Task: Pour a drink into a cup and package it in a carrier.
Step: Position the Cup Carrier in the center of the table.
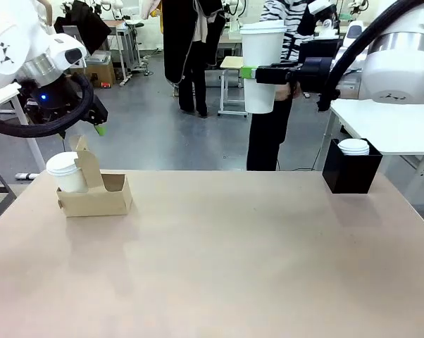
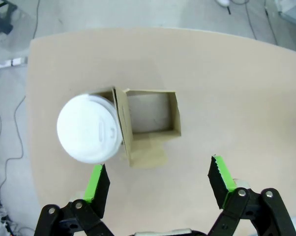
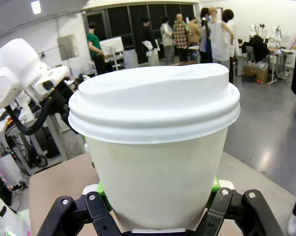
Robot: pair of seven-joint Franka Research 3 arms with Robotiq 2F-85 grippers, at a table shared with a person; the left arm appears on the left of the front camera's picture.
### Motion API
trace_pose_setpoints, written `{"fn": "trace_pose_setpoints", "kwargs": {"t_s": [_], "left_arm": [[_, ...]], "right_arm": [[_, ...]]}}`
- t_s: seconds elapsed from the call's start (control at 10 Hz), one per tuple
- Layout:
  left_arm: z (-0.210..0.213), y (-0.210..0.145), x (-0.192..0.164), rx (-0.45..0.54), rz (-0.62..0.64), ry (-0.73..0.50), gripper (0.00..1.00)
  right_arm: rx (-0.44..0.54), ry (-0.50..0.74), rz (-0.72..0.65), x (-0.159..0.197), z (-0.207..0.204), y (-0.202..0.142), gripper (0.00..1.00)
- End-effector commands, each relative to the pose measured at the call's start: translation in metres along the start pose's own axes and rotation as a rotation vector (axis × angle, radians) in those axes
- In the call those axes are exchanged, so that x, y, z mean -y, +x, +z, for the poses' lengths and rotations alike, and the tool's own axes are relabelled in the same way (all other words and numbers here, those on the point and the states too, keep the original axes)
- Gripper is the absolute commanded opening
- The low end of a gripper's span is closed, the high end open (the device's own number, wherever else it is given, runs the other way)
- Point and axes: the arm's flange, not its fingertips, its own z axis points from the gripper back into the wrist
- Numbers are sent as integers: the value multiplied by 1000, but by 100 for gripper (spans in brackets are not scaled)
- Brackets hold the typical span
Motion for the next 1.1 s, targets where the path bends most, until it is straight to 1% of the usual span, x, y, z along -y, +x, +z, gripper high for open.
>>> {"fn": "trace_pose_setpoints", "kwargs": {"t_s": [0.0, 0.3, 0.5, 0.8, 0.9, 1.0], "left_arm": [[-6, 23, 1, -31, 46, 5, 100], [-26, 38, -9, -93, 69, 15, 100], [-31, 40, -10, -97, 99, 37, 100], [-40, 42, -17, -128, 129, 68, 11], [-42, 43, -17, -129, 136, 74, 35], [-44, 43, -17, -135, 140, 85, 0]], "right_arm": [[13, -12, 2, -1, -5, 4, 80], [13, -12, 2, -1, -5, 4, 80], [13, -12, 2, -1, -5, 4, 80], [13, -12, 2, -1, -5, 4, 80], [13, -12, 2, -1, -5, 4, 80], [13, -12, 2, -1, -5, 4, 80]]}}
